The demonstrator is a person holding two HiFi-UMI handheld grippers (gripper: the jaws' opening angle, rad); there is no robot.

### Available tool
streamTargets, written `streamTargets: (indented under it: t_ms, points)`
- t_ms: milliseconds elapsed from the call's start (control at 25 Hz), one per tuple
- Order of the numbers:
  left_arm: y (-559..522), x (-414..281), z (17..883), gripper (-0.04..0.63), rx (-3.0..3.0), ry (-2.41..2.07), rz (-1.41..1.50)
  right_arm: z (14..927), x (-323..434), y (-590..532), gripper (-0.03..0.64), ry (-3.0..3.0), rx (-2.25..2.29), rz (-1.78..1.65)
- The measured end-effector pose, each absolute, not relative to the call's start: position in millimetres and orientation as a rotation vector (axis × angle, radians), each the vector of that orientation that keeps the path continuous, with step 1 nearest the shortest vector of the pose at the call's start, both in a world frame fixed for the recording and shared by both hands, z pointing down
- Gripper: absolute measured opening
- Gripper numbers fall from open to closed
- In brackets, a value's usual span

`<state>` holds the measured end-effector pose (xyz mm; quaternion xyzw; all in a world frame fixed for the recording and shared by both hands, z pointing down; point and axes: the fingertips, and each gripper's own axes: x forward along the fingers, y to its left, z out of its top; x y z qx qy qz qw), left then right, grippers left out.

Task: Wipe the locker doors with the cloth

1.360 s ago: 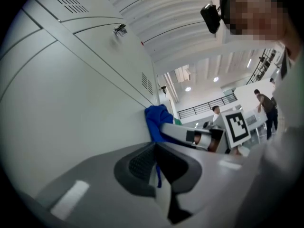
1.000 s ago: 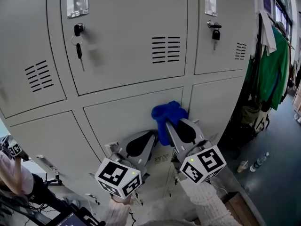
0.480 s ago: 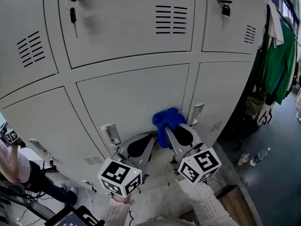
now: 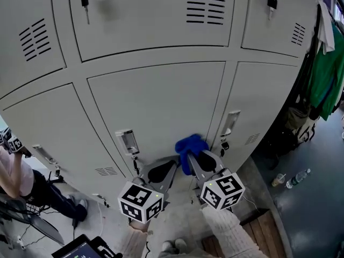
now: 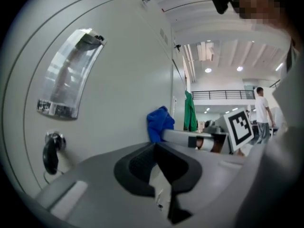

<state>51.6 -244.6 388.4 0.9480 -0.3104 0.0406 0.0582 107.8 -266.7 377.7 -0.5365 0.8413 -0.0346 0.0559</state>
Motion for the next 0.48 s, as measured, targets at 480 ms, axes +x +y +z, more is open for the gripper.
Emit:
streamTargets:
  t_ms: [480]
  points:
    - [-252.9, 50.2, 437.8, 0.007, 2.726, -0.977, 0.158, 434.6, 103.4, -269.4, 0.058, 2.627, -1.636, -0.276]
